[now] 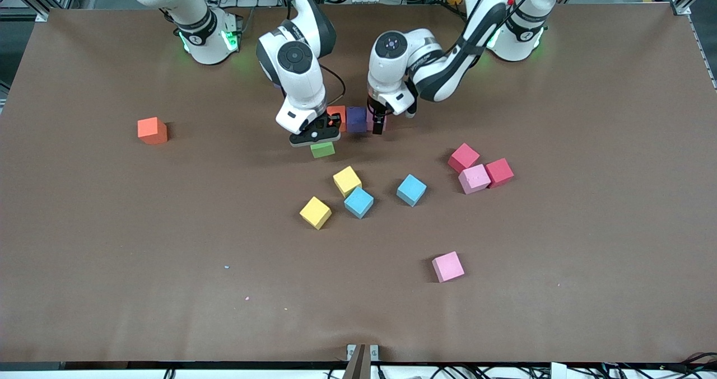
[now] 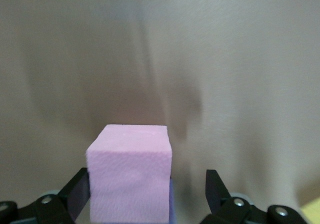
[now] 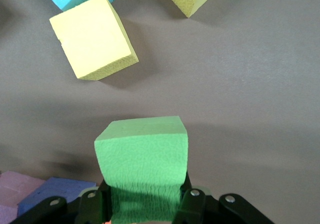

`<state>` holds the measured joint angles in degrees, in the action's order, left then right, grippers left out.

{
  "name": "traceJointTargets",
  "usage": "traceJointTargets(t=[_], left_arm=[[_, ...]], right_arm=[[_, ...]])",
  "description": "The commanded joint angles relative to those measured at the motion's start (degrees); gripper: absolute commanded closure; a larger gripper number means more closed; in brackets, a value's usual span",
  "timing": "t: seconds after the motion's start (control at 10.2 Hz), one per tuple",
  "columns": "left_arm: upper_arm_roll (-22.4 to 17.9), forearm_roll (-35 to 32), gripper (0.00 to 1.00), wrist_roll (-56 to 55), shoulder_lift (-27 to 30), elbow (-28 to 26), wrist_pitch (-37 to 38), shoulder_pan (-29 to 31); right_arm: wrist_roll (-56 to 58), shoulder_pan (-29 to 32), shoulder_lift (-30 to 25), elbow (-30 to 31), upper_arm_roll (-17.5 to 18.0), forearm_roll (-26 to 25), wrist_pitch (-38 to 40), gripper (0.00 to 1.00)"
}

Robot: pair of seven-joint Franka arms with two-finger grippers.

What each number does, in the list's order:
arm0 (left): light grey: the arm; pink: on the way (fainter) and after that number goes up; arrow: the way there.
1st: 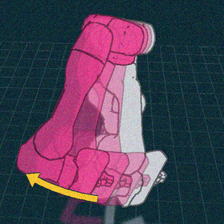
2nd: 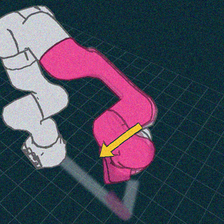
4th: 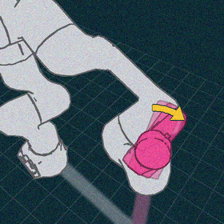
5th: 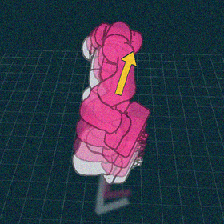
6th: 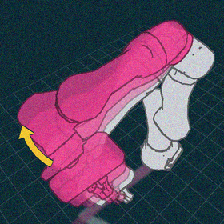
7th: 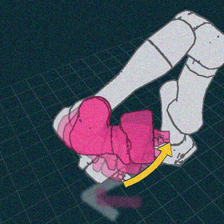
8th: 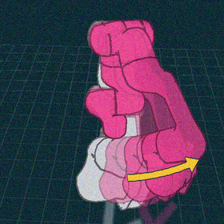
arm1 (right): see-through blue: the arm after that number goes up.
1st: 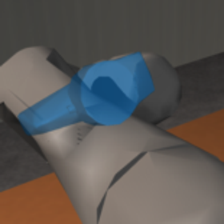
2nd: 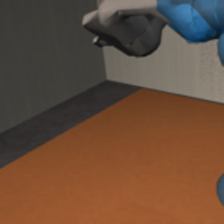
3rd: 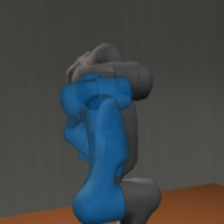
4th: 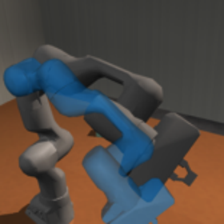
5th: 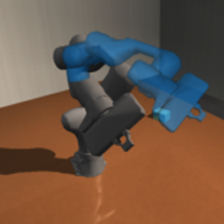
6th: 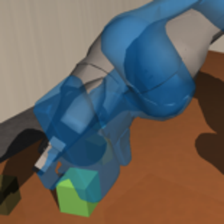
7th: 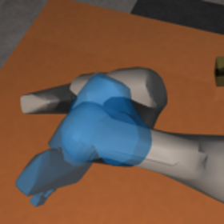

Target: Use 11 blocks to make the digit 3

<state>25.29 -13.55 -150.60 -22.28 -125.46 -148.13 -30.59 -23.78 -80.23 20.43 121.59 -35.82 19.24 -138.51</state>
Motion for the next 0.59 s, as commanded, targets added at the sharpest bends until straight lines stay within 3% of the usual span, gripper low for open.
traceJointTargets(t=[0.0,0.49], left_arm=[[0.4,-1.0,0.0,-0.1,5.0,-1.1,3.7,0.4],[0.4,-0.8,0.0,5.3,7.1,1.0,6.8,5.1]], right_arm=[[0.8,0.1,2.7,-2.7,0.7,5.1,0.2,1.0],[0.4,-0.3,6.5,-4.0,2.9,9.4,0.1,1.0]])
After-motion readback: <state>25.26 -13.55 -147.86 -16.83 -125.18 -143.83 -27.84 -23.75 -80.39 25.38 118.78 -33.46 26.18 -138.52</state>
